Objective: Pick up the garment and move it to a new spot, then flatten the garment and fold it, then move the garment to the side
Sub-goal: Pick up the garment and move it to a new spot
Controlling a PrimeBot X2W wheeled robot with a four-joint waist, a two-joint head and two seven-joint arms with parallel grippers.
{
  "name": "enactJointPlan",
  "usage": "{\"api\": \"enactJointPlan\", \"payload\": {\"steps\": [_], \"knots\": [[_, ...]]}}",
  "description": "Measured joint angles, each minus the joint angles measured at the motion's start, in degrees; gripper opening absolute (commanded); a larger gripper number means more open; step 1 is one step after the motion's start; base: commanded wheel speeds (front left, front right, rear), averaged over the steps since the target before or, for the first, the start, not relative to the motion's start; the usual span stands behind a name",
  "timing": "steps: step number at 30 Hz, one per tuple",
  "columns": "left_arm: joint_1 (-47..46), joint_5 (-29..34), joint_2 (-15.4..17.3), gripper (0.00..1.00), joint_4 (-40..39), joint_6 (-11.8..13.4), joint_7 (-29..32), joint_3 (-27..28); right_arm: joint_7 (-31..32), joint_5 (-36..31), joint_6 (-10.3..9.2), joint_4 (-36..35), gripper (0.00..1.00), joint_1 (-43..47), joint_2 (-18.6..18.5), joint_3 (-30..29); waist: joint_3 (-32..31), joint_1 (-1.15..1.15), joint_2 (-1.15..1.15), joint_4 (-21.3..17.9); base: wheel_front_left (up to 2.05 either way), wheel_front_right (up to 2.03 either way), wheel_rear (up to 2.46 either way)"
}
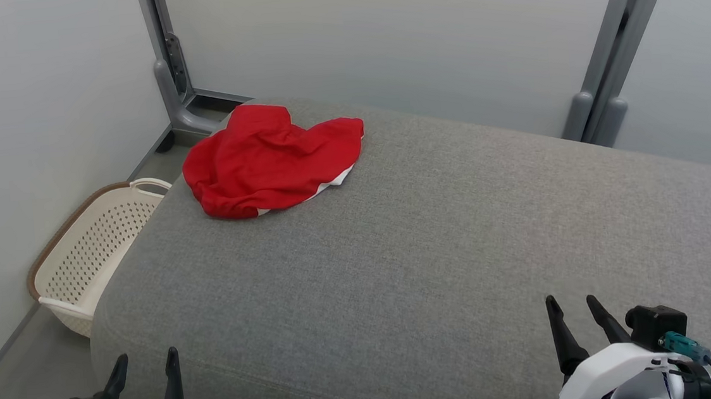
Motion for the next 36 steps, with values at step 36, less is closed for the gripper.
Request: {"api": "enactJointPlan", "payload": {"steps": [36], "knots": [[-52.12, 1.9, -12.28, 1.0, 36.13, -18.96, 11.4, -13.06, 16.07, -15.73, 0.0, -33.12, 1.0, 0.06, 0.04, -3.24, 20.31, 0.01, 0.0, 0.81, 0.0, 0.0, 0.0]]}}
